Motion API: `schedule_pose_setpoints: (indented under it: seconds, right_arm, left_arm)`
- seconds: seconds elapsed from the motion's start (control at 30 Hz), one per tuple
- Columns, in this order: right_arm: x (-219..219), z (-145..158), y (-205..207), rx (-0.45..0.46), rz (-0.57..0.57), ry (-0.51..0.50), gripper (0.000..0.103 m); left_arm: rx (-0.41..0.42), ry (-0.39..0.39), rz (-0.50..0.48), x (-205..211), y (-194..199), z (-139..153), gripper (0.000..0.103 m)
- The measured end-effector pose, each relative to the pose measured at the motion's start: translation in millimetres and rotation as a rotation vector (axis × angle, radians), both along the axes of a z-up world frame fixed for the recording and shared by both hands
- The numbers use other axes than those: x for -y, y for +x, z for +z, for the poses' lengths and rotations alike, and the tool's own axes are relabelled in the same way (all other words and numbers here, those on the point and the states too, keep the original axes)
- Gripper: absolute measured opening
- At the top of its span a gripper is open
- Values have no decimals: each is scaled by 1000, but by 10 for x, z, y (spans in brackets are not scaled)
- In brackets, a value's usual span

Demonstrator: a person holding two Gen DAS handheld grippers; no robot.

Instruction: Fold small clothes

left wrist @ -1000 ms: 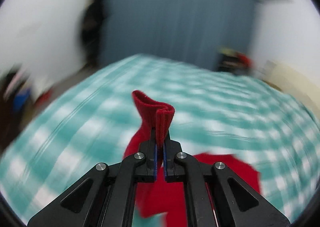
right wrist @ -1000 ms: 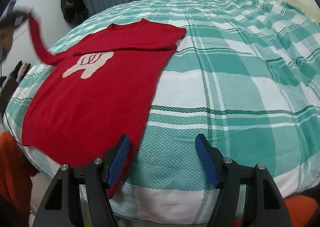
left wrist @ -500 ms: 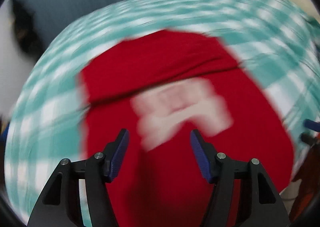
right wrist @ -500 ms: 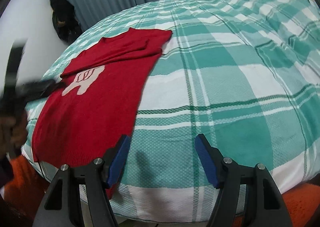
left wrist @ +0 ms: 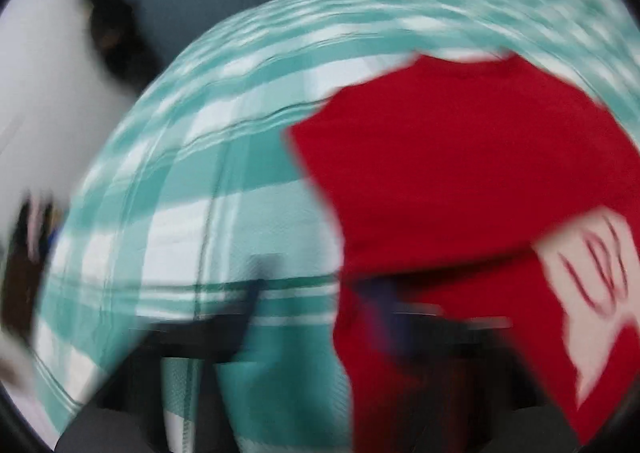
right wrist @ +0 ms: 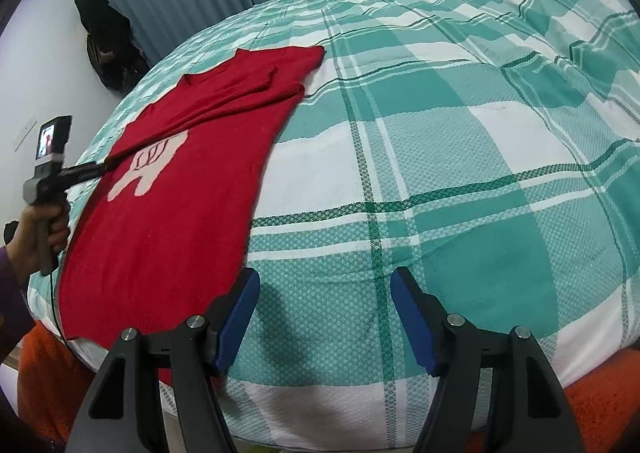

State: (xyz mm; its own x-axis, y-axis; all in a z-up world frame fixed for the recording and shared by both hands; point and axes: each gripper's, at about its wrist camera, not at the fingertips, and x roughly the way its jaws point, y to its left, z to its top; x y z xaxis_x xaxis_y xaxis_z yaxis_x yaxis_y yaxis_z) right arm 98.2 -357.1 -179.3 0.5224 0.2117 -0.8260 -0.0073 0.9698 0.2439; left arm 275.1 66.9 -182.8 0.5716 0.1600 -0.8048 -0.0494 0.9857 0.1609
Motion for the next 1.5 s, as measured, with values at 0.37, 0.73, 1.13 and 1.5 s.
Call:
schedule_pose_setpoints:
  seconds: [0.37,0.73,1.13,1.5]
  right_arm:
    - [11,-40,48,-7,6,16,72]
    - [28,-48,46,-4,-4,26,73]
    - [43,-39,60,-6,-9,32,73]
    - [-9,-47,20,-5,-11,8,73]
  left_arm:
    - [-27,-119,133,-373,-276,-99,6]
    - [171,-211,52,-254,-291,636,13]
    - [8,-133,126,-447,-398,216,36]
    - [-125,-63,115,-255,48,-238,64]
